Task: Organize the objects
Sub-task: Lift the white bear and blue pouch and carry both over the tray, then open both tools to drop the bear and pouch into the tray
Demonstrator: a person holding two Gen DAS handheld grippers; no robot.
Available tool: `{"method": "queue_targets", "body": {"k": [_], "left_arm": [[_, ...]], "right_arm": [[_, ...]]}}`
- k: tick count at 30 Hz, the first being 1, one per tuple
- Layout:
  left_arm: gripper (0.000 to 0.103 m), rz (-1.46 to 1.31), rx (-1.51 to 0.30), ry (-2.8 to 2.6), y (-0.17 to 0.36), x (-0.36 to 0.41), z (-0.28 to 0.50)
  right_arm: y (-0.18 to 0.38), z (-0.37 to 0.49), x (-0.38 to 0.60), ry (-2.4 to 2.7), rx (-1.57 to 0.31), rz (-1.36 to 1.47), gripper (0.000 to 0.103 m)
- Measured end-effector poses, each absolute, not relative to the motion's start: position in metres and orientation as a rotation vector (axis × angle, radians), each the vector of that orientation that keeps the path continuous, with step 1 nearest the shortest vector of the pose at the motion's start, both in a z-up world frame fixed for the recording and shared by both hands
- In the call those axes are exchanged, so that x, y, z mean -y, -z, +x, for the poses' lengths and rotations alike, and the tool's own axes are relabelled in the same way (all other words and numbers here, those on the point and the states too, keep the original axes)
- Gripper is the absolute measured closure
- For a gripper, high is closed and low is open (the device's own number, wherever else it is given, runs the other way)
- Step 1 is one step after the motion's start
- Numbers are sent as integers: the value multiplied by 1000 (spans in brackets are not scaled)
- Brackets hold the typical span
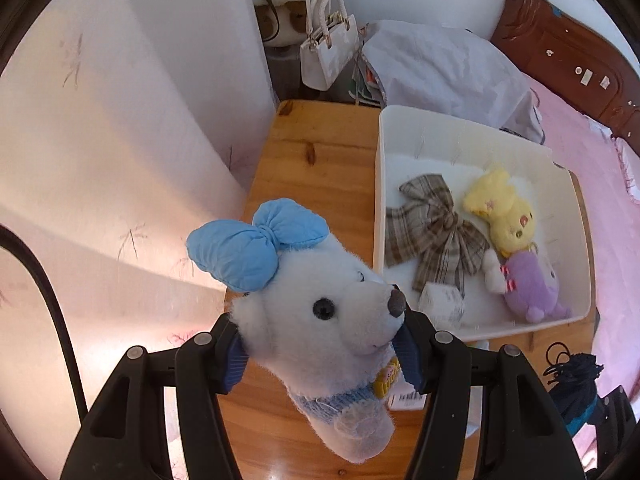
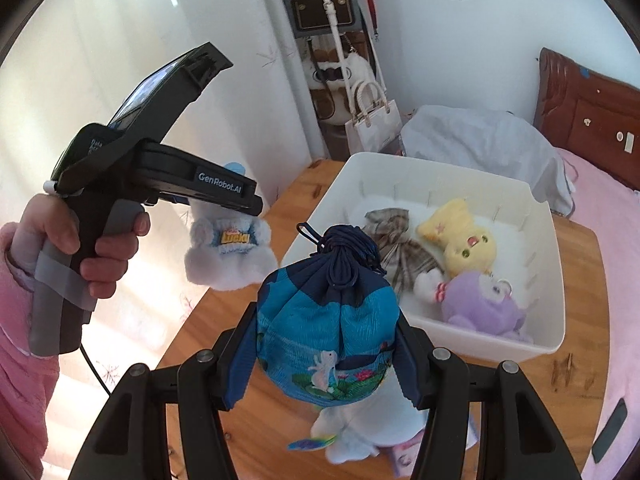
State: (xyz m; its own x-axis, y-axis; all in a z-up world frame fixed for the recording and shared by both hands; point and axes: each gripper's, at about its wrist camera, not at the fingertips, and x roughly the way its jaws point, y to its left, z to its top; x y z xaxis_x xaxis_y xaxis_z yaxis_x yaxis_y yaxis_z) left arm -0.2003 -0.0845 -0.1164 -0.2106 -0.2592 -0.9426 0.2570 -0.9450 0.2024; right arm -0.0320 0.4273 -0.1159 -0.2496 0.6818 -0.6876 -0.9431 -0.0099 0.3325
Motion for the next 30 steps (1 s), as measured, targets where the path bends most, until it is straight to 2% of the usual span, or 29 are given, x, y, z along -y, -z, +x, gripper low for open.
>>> {"method": "queue_targets", "body": {"k": [13, 30], "left_arm": [[39, 1684, 91, 2273, 116, 54, -264], [36, 1784, 157, 2240, 163, 11, -305]], "right_arm": [[144, 20, -468, -1590, -974, -375, 43], [171, 51, -492, -1544, -1066, -318, 41]]}}
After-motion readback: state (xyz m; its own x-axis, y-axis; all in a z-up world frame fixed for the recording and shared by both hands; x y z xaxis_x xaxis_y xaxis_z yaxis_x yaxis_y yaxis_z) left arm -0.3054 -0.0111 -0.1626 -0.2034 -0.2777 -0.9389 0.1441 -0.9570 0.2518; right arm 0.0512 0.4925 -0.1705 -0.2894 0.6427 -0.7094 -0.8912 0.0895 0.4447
